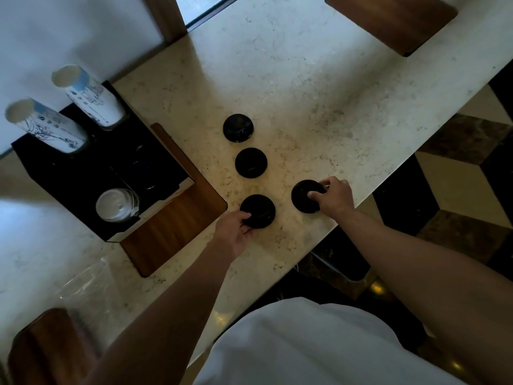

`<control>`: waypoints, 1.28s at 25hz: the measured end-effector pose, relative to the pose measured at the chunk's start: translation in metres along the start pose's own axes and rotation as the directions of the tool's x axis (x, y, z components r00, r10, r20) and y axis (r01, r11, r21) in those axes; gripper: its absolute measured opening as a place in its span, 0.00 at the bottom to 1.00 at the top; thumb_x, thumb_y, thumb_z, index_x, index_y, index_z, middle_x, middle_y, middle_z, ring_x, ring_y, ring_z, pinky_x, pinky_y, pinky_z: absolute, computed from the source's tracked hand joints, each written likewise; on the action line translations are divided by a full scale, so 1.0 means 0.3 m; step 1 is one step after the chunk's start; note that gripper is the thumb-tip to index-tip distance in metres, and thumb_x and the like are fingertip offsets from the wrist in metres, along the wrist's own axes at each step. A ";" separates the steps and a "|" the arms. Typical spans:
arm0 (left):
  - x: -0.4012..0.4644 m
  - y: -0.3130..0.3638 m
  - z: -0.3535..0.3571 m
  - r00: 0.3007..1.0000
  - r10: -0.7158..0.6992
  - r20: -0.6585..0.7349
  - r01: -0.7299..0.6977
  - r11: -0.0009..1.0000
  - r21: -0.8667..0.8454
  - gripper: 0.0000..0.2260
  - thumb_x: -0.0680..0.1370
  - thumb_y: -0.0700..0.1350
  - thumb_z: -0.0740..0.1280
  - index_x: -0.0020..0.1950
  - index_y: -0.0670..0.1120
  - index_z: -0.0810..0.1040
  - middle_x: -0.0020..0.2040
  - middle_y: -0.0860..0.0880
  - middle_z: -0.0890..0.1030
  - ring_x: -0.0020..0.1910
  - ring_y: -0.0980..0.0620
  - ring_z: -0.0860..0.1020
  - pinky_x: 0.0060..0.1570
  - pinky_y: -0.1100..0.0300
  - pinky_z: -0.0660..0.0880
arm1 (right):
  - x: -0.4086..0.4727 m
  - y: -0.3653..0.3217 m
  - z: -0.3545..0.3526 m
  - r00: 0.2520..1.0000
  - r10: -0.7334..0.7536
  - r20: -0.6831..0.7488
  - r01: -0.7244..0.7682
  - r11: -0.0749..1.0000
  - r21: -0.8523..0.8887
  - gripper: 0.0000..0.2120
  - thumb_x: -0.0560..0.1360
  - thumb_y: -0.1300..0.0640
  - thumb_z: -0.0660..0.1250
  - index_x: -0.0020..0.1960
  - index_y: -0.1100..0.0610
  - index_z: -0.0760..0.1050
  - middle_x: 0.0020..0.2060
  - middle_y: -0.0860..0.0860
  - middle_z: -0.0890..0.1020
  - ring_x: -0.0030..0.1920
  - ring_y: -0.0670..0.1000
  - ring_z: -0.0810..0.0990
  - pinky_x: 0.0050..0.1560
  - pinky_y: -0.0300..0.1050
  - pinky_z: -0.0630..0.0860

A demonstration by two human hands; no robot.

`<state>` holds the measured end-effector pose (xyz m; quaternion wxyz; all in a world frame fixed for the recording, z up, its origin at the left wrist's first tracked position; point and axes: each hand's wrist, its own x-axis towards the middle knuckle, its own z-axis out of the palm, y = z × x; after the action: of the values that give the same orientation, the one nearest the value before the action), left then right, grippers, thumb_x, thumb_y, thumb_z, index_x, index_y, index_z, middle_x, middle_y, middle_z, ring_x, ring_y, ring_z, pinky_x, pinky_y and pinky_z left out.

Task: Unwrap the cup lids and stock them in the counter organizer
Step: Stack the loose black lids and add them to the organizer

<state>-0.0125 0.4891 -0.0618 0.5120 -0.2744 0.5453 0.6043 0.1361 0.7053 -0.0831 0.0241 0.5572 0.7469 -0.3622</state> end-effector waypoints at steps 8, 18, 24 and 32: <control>-0.019 -0.025 0.007 0.999 0.049 0.021 -0.050 0.996 0.078 0.12 0.78 0.28 0.66 0.59 0.37 0.75 0.58 0.36 0.80 0.52 0.39 0.82 0.33 0.53 0.83 | -0.051 0.017 0.038 0.999 -0.035 -0.028 0.035 0.999 -0.006 0.24 0.73 0.46 0.74 0.62 0.58 0.75 0.60 0.59 0.75 0.52 0.55 0.77 0.51 0.43 0.71; -0.022 -0.031 -0.016 0.999 0.048 0.005 -0.048 0.994 0.094 0.13 0.77 0.28 0.66 0.60 0.37 0.75 0.60 0.35 0.80 0.52 0.39 0.82 0.33 0.54 0.83 | -0.094 0.036 0.047 0.975 -0.195 0.109 0.201 0.978 -0.053 0.33 0.70 0.48 0.74 0.73 0.55 0.69 0.61 0.57 0.68 0.56 0.56 0.77 0.54 0.39 0.70; -0.031 -0.028 -0.028 0.998 0.053 -0.025 -0.050 0.993 0.109 0.11 0.77 0.29 0.67 0.58 0.39 0.75 0.57 0.37 0.81 0.53 0.40 0.83 0.37 0.51 0.83 | -0.099 -0.002 0.042 0.979 -0.174 0.104 0.174 0.985 0.010 0.31 0.69 0.47 0.75 0.69 0.55 0.73 0.58 0.57 0.75 0.53 0.53 0.77 0.50 0.40 0.72; -0.070 -0.006 -0.046 0.998 0.043 0.040 -0.040 0.997 -0.071 0.13 0.82 0.34 0.60 0.66 0.36 0.73 0.60 0.35 0.81 0.58 0.39 0.82 0.50 0.49 0.81 | -0.220 -0.179 0.147 0.932 -0.227 0.283 0.146 0.949 0.281 0.24 0.69 0.47 0.75 0.62 0.53 0.75 0.46 0.46 0.80 0.44 0.41 0.79 0.36 0.33 0.72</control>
<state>-0.0071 0.4691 -0.0473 0.5007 -0.2682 0.5186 0.6391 0.0992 0.6203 -0.0589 0.0353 0.4174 0.7306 -0.5392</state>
